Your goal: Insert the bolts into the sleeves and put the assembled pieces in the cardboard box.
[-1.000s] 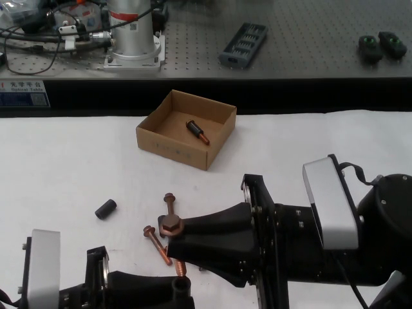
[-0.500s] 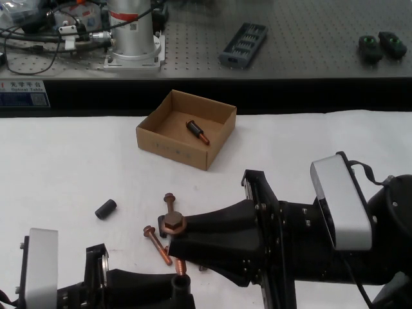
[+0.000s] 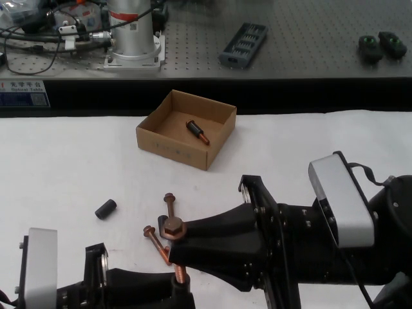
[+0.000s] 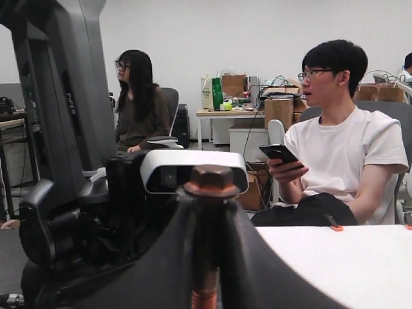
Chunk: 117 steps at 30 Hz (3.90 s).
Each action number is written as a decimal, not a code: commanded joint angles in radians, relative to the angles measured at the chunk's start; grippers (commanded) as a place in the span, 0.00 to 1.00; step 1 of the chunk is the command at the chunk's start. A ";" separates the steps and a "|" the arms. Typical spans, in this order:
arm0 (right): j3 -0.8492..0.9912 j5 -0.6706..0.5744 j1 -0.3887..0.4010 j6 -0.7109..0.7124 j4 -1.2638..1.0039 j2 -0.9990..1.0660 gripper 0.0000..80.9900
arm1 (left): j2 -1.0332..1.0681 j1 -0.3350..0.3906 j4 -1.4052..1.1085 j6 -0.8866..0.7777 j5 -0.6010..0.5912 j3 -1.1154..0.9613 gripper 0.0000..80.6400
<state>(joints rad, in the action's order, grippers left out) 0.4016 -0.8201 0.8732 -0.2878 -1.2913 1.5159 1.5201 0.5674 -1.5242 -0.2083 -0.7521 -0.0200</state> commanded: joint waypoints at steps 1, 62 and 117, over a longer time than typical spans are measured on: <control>0.002 -0.005 0.002 -0.011 0.008 -0.001 0.08 | 0.000 0.003 -0.029 0.000 0.007 -0.007 0.01; 0.002 0.004 0.002 0.094 0.297 -0.001 0.02 | -0.098 0.003 -0.029 -0.130 0.064 0.005 0.01; -0.072 -0.126 -0.106 -0.071 0.181 -0.006 0.08 | -0.249 -0.144 1.621 -0.024 0.669 -0.825 0.01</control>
<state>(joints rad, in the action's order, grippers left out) 0.3276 -0.9325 0.7752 -0.3620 -1.1187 1.5094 1.2284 0.4335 -0.0375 -0.3059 -0.2055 -0.6873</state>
